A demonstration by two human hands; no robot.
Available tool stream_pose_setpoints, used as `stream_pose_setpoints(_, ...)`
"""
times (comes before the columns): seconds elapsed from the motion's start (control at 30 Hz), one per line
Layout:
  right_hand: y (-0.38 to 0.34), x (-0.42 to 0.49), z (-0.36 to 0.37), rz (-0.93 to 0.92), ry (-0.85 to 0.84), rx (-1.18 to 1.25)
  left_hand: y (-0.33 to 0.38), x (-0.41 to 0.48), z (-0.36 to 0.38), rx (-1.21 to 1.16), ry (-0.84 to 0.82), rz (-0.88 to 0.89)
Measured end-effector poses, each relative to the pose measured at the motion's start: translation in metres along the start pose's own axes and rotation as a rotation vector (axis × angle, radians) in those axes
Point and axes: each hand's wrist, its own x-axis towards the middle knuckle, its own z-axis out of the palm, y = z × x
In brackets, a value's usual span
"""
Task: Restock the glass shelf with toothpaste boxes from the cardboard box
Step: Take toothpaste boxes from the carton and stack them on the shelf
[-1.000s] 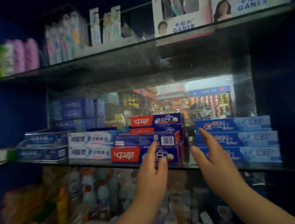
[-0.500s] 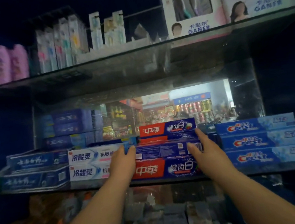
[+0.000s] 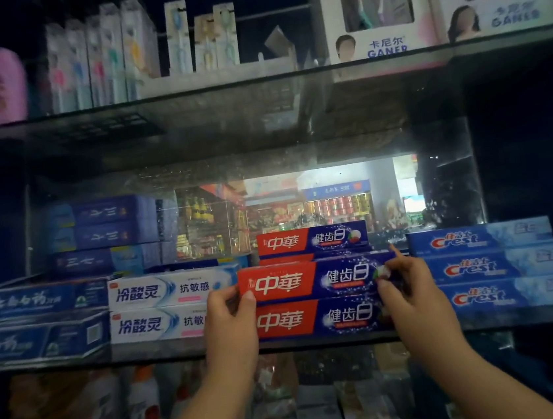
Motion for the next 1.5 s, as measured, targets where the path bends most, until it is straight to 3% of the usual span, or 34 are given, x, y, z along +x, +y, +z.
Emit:
stream_pose_setpoints(0.3,-0.047,0.045,-0.013,-0.04,-0.073,0.468,0.065,0.032,0.012,-0.024,-0.141,0.039)
stream_pose_setpoints(0.43,-0.049,0.07,-0.009,-0.026,-0.143,0.425,0.08,0.052,0.019,0.036,-0.2,0.034)
stream_pose_setpoints(0.6,-0.029,0.078,0.0,0.108,-0.244,0.302,0.062,0.063,0.027,0.112,-0.266,-0.123)
stream_pose_setpoints(0.8,-0.007,0.085,0.008,0.25,-0.273,0.356,0.048,0.076,0.042,0.257,-0.318,-0.246)
stream_pose_setpoints(1.1,-0.015,0.105,0.015,0.447,-0.289,0.14,0.058,0.076,0.047,0.329,-0.32,-0.394)
stream_pose_setpoints(1.27,-0.011,0.105,0.015,0.445,-0.227,0.144,0.059,0.068,0.047,0.251,-0.33,-0.449)
stream_pose_setpoints(1.5,-0.018,0.114,0.011,0.485,-0.216,0.337,0.061,0.075,0.052,-0.006,-0.283,-0.506)
